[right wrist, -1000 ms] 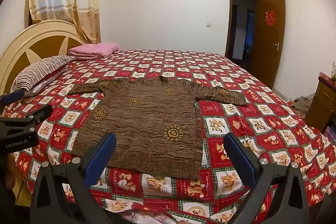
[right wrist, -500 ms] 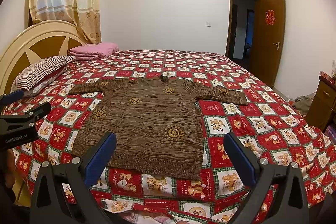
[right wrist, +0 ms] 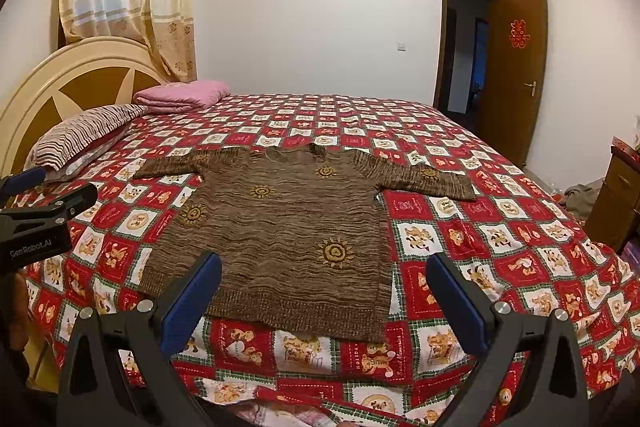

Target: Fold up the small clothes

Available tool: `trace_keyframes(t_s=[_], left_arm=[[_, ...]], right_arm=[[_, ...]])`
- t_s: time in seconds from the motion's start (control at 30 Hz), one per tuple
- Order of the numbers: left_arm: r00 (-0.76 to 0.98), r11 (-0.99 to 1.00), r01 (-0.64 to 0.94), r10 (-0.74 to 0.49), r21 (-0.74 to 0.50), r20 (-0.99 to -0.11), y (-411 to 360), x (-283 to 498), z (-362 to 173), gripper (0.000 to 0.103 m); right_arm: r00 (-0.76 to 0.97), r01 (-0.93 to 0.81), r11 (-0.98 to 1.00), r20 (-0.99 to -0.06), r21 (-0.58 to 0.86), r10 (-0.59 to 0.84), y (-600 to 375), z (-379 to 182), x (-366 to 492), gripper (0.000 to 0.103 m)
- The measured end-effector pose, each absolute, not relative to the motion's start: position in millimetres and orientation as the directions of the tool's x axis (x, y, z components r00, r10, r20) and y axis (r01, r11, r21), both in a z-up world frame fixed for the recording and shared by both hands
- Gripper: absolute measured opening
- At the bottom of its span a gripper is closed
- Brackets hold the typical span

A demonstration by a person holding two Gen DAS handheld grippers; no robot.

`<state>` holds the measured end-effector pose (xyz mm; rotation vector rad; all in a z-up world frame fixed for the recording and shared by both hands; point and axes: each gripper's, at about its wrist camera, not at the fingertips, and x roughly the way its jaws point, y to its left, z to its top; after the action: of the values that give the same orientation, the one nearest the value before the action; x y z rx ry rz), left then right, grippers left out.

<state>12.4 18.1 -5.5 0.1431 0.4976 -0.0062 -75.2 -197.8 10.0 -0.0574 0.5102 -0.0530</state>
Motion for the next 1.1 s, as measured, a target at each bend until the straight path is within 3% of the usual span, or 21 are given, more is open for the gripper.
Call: trace_keyframes(t_s=[1.1], left_arm=[[0.876, 0.991, 0.032, 0.036, 0.132, -0.481, 19.3, 14.8, -7.7, 0.103]], right_arm=[[0.877, 0.007, 0.998, -0.479, -0.067, -0.039, -194.2, 12.3, -76.9, 0.102]])
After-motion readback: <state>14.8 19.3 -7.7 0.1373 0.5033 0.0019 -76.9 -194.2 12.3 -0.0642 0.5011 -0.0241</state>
